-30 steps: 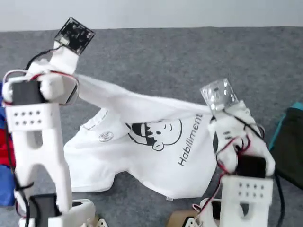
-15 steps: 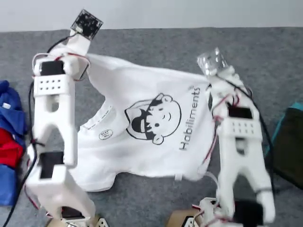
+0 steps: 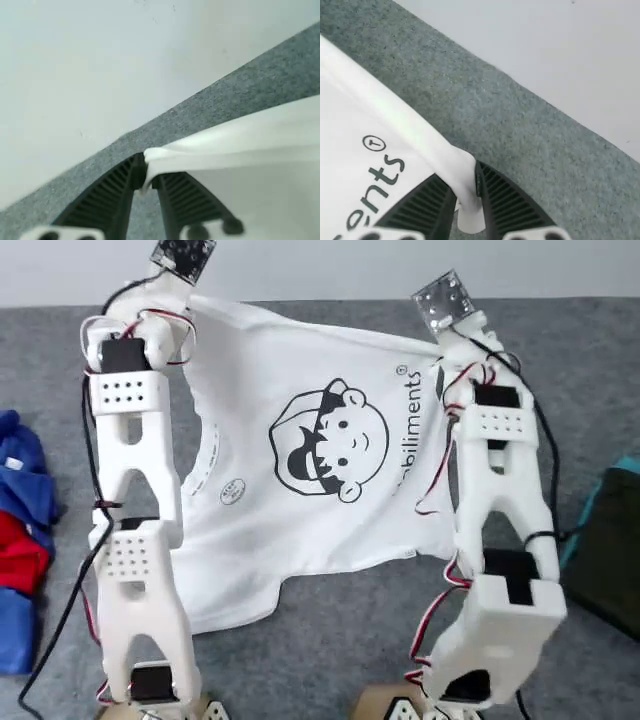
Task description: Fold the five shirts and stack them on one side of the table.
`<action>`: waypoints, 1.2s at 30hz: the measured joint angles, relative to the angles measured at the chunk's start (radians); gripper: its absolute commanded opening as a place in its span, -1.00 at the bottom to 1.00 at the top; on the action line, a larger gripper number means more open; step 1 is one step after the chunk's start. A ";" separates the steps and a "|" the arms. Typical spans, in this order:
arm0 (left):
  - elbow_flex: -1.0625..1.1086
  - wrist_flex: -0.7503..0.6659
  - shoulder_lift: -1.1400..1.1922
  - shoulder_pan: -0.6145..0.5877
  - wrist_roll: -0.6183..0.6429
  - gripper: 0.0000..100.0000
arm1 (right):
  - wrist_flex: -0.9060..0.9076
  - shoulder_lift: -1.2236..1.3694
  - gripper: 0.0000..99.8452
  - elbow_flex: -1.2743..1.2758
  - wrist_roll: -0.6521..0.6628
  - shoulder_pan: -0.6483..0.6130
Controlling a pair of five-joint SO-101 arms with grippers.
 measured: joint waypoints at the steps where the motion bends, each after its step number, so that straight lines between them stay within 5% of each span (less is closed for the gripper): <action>1: -0.041 0.032 0.018 0.000 -0.015 -0.99 | 0.014 0.003 -0.98 -0.009 0.000 -0.005; 15: -0.181 0.594 0.072 -0.018 -0.278 -0.99 | 0.371 0.009 -0.98 -0.015 0.049 -0.035; 22: -0.155 0.618 0.064 -0.032 -0.296 -0.99 | 0.582 -0.072 -0.98 -0.014 0.049 -0.035; 36: 0.790 0.618 -0.594 0.005 -0.474 -0.99 | 0.942 -0.149 -0.98 -0.014 0.049 -0.032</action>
